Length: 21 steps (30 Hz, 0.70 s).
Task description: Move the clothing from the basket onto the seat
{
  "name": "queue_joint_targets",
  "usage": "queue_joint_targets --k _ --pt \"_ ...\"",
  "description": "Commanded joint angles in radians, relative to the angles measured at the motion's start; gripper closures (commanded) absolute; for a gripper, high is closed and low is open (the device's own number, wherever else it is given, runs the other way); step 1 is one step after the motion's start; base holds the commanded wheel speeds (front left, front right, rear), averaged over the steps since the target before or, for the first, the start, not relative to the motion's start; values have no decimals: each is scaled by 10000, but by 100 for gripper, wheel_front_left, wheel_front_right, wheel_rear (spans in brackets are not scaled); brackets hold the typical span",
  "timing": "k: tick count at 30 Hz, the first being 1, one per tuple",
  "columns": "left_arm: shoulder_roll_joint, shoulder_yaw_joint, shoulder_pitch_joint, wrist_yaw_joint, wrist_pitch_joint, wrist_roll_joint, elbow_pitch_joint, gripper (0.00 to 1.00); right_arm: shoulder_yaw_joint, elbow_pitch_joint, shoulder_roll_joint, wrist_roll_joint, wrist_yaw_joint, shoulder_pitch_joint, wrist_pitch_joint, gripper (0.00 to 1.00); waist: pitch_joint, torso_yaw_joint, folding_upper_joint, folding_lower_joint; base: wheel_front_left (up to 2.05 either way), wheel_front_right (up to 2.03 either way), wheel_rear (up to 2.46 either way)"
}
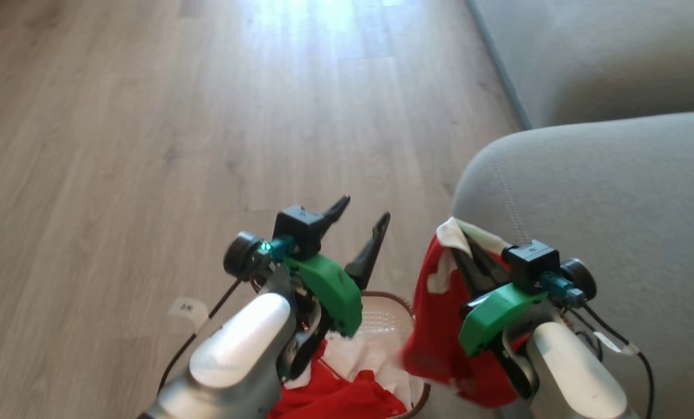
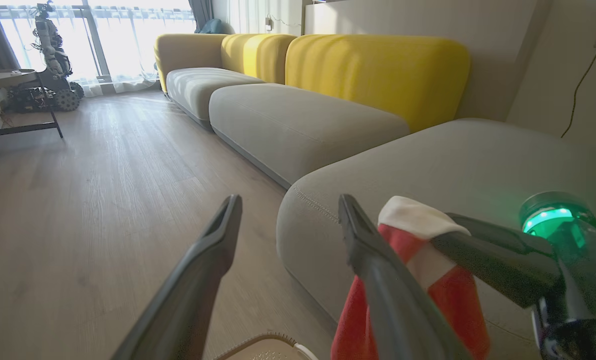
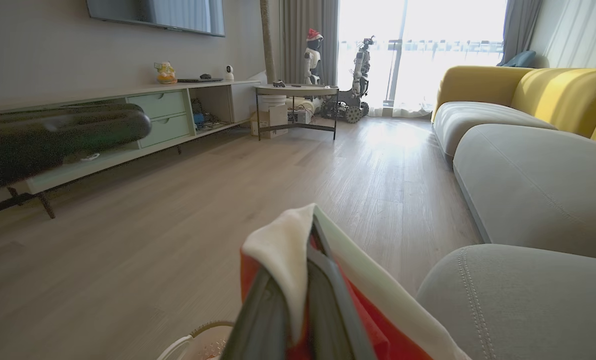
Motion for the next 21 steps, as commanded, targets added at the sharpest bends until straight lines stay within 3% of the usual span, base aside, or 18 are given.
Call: queue_joint_targets --k 1,14,21 --pt "161 266 -260 -19 -140 -73 -232 0 25 -442 65 -189 -4 -339 -65 100 -7 -395 -1 1 0 0 0" --pt "169 108 420 83 -648 -203 -165 0 -652 -766 65 -823 -4 -524 -65 100 289 -2539 -1 1 0 0 0" --pt "66 -11 538 104 -843 -274 -33 0 -778 -997 65 -1070 -4 -652 -65 100 544 -3314 -1 1 0 0 0"
